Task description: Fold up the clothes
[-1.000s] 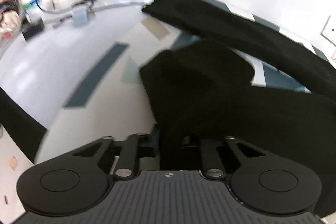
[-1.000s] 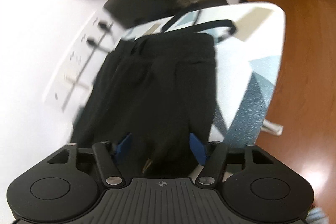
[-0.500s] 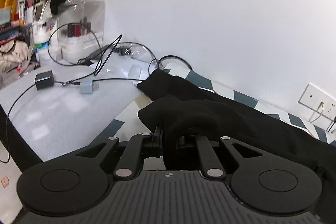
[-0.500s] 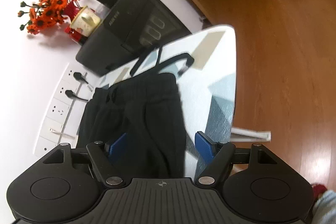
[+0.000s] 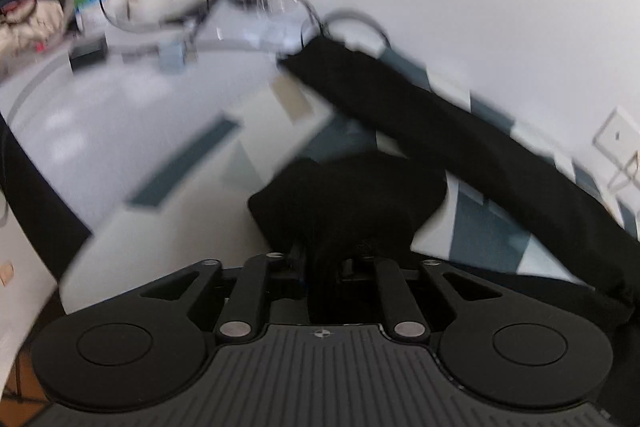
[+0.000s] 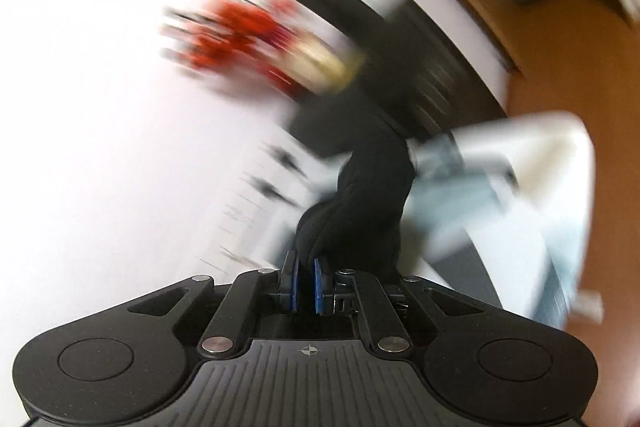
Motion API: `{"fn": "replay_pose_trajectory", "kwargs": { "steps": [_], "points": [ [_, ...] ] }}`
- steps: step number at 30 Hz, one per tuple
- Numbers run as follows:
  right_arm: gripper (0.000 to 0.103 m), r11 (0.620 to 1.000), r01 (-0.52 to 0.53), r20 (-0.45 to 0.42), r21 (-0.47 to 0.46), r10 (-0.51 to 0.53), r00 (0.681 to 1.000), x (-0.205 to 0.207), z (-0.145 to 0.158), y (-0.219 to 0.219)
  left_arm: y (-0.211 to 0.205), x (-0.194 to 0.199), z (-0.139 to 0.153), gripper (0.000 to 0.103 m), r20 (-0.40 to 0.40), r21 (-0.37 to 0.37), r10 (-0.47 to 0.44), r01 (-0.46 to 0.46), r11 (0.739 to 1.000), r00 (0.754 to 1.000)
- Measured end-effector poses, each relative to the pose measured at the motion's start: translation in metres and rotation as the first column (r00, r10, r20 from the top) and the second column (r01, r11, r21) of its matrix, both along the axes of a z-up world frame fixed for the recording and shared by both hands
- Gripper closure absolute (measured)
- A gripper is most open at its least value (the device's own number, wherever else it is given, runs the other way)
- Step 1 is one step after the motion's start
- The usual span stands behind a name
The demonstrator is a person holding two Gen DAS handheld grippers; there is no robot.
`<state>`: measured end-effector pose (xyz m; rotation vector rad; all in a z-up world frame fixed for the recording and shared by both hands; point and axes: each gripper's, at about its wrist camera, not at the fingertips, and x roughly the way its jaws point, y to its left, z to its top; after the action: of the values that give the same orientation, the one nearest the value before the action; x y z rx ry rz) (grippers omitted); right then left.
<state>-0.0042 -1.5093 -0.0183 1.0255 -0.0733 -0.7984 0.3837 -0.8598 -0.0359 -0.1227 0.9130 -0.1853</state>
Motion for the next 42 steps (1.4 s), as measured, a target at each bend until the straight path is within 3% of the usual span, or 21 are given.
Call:
{"fn": "replay_pose_trajectory", "kwargs": {
  "steps": [1, 3, 6, 9, 13, 17, 19, 21, 23, 25, 27, 29, 33, 35, 37, 42],
  "points": [
    [0.096, 1.0, -0.002, -0.018, 0.019, 0.002, 1.0, -0.002, -0.003, -0.004, -0.003, -0.003, -0.005, 0.066, -0.017, 0.005, -0.008, 0.008, 1.0, 1.0],
    [0.096, 0.998, -0.003, -0.054, 0.07, 0.007, 0.999, -0.005, -0.012, -0.012, -0.008, -0.008, -0.015, 0.055, -0.051, 0.014, -0.024, 0.025, 1.0, 0.998],
    [0.095, 0.978, 0.015, -0.135, 0.208, 0.013, 0.991, -0.012, -0.044, -0.019, -0.013, -0.016, -0.027, 0.05, -0.078, 0.042, -0.041, 0.044, 0.998, 0.996],
    [0.092, 0.969, 0.032, -0.172, 0.245, 0.011, 0.985, -0.018, -0.07, -0.015, -0.013, -0.016, -0.031, 0.042, -0.08, 0.092, -0.051, 0.059, 0.994, 0.995],
    [0.074, 0.954, 0.021, -0.189, 0.3, 0.038, 0.981, -0.019, -0.094, -0.012, -0.012, -0.016, -0.04, 0.024, -0.093, 0.144, -0.06, 0.073, 0.987, 0.994],
    [0.07, 0.936, 0.013, -0.157, 0.352, 0.046, 0.986, -0.02, -0.116, -0.005, -0.003, -0.012, -0.042, 0.026, -0.095, 0.095, -0.048, 0.057, 0.994, 0.994],
    [0.069, 0.928, 0.006, -0.122, 0.372, 0.043, 0.992, -0.022, -0.123, -0.003, 0.004, -0.009, -0.039, 0.073, -0.095, 0.017, -0.033, 0.035, 0.999, 0.995],
    [0.069, 0.921, -0.002, -0.098, 0.389, 0.044, 0.994, -0.023, -0.125, -0.003, 0.007, -0.006, -0.029, 0.094, -0.078, 0.029, 0.03, -0.028, 0.999, 0.997],
    [0.069, 0.92, -0.011, -0.068, 0.393, 0.042, 0.997, -0.024, -0.123, -0.002, 0.02, -0.008, -0.008, 0.094, -0.022, -0.053, 0.106, -0.107, 0.993, 0.994],
    [0.068, 0.917, -0.022, -0.039, 0.398, 0.04, 0.998, -0.026, -0.122, -0.001, 0.027, -0.018, 0.017, 0.094, 0.093, -0.09, 0.14, -0.132, 0.987, 0.986],
    [0.058, 0.912, -0.039, -0.014, 0.407, 0.049, 0.999, -0.026, -0.121, 0.007, 0.031, -0.027, 0.034, 0.093, 0.175, -0.098, 0.157, -0.142, 0.985, 0.972],
    [0.053, 0.911, -0.047, -0.033, 0.41, 0.066, 0.997, -0.025, -0.122, 0.017, 0.032, -0.025, 0.026, 0.092, 0.121, -0.078, 0.162, -0.153, 0.985, 0.979],
    [0.054, 0.903, -0.026, -0.039, 0.429, 0.047, 0.998, -0.027, -0.131, 0.028, 0.031, -0.022, -0.007, 0.089, -0.045, -0.051, 0.177, -0.179, 0.982, 0.983],
    [0.053, 0.905, -0.031, -0.036, 0.425, 0.051, 0.998, -0.029, -0.131, 0.027, 0.032, -0.027, -0.015, 0.079, -0.065, -0.05, 0.171, -0.174, 0.983, 0.983],
    [0.053, 0.909, -0.036, -0.042, 0.415, 0.059, 0.997, -0.032, -0.129, 0.025, 0.031, -0.028, -0.018, 0.053, -0.085, -0.079, 0.136, -0.142, 0.987, 0.987],
    [0.053, 0.916, -0.038, -0.021, 0.399, 0.05, 0.999, -0.04, -0.123, 0.03, 0.027, -0.036, -0.019, 0.04, -0.121, -0.114, 0.087, -0.101, 0.988, 0.989]
  ]
}}
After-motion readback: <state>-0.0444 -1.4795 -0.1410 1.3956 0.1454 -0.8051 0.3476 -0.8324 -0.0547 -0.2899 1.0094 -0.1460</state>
